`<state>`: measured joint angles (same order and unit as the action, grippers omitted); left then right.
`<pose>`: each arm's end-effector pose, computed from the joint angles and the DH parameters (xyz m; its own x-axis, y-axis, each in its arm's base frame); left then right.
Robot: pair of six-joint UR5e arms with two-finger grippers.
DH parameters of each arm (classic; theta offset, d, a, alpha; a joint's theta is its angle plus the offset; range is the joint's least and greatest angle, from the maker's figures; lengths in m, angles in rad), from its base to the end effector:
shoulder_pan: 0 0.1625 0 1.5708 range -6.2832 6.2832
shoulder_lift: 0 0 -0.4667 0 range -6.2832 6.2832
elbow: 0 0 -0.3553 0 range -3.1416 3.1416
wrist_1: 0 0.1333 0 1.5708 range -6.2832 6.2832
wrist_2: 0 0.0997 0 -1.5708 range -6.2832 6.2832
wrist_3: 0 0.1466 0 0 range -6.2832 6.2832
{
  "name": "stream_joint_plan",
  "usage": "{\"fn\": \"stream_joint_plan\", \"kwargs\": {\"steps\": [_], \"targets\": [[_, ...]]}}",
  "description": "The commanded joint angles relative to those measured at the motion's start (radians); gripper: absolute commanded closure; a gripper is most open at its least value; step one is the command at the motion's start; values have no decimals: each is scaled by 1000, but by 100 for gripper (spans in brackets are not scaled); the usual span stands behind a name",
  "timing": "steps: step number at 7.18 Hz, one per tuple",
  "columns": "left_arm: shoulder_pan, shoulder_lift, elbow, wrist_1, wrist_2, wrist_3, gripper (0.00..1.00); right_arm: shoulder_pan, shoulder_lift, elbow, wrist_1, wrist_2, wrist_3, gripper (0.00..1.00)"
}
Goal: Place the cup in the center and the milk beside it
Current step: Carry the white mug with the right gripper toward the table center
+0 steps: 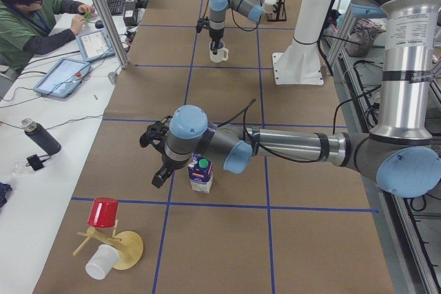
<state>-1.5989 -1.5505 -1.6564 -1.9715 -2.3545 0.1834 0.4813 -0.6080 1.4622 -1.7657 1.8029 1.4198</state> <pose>-0.0433 -0.4798 0.6539 0.7095 0.4550 -0.5381 -0.1061 0.8238 0.5568 -0.6476 -0.4506 0.2129 0.7416 0.2222 0.6329 -0.2165 0.9723 -0.0876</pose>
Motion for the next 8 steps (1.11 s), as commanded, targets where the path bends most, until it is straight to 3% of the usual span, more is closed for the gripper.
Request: {"fn": "stream_joint_plan", "kwargs": {"steps": [1, 2, 4, 5, 6, 7, 8], "targets": [[0, 1, 0, -1, 0, -12, 1, -33, 14, -22, 3, 0, 13, 100], [0, 1, 0, -1, 0, -12, 1, -39, 16, -22, 6, 1, 13, 100], [0, 1, 0, -1, 0, -12, 1, -49, -12, -25, 118, 0, 13, 77], [0, 1, 0, -1, 0, -12, 1, -50, -13, -23, 118, 0, 13, 64], [0, 1, 0, -1, 0, -12, 1, -49, -9, -20, 118, -4, 13, 40], [0, 1, 0, -1, 0, -12, 1, -35, 2, 12, 109, -22, 13, 0], [0, 1, 0, -1, 0, -12, 1, -2, 4, 92, 56, -17, 10, 0]]}}
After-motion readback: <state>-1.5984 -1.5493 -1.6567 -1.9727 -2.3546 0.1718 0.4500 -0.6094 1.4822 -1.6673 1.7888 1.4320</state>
